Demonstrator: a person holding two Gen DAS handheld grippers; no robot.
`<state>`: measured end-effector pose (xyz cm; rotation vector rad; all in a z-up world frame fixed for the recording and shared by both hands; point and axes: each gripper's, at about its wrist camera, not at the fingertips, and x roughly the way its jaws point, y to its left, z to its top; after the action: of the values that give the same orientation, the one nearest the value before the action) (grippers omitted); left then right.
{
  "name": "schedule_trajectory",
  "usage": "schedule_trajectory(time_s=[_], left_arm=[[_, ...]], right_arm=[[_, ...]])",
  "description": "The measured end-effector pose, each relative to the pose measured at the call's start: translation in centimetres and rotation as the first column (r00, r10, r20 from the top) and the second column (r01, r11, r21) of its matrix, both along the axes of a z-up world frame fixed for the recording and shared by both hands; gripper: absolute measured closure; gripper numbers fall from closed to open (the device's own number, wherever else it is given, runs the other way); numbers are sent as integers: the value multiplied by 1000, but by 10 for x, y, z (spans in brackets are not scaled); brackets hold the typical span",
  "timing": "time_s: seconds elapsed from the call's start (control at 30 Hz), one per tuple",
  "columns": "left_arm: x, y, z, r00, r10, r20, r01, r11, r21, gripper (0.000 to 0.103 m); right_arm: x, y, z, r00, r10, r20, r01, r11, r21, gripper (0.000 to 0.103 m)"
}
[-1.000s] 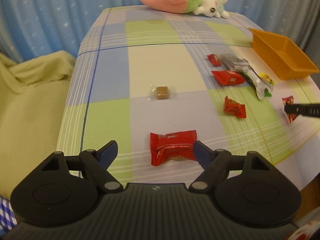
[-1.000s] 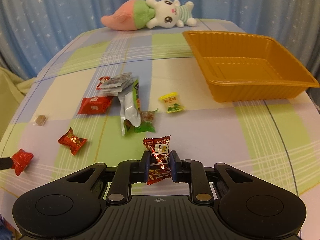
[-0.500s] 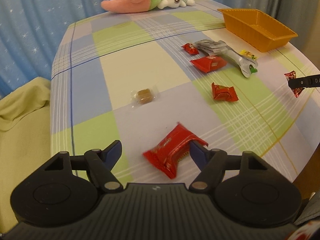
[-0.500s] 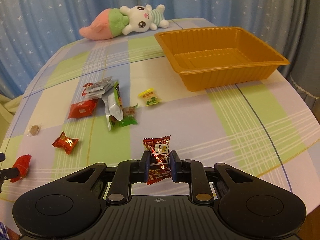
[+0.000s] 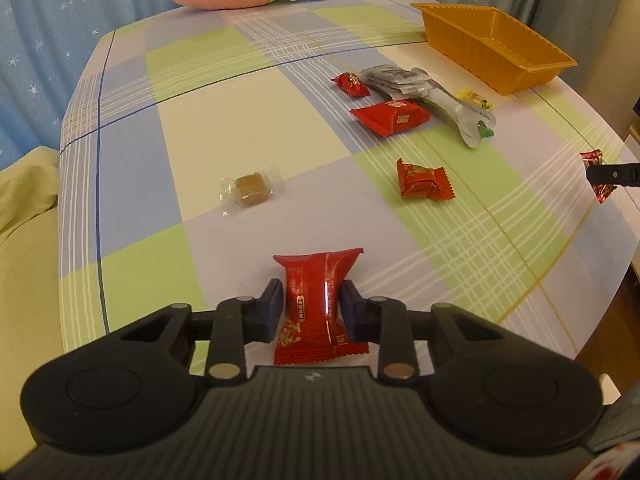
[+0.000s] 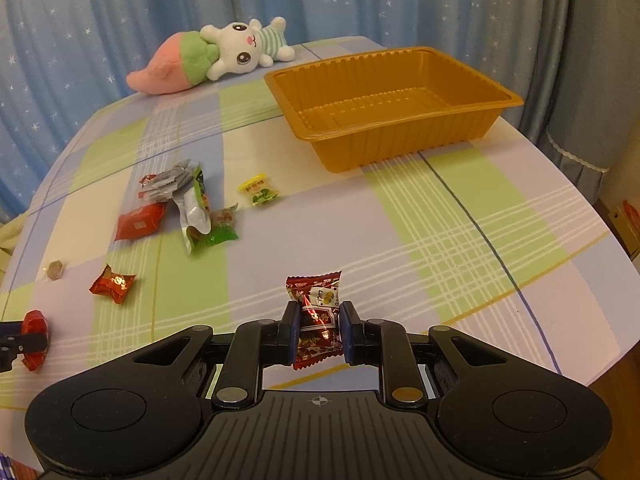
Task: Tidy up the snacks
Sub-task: 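Carry the red packet with the left tool while the right tool carries the brown candy to the orange tray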
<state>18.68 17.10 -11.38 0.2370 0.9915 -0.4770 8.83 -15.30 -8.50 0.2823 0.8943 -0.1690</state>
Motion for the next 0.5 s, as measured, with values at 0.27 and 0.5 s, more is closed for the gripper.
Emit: schedule_trajectory(time_s=[0.27, 0.5], left_arm=[[-7, -2, 11, 998, 57, 1, -57, 998, -38, 80], [-17, -17, 36, 989, 149, 15, -148, 987, -60, 80]], right_arm=[[0, 2, 3, 999, 39, 21, -39, 999, 23, 82], [17, -10, 7, 991, 123, 53, -126, 990, 55, 82]])
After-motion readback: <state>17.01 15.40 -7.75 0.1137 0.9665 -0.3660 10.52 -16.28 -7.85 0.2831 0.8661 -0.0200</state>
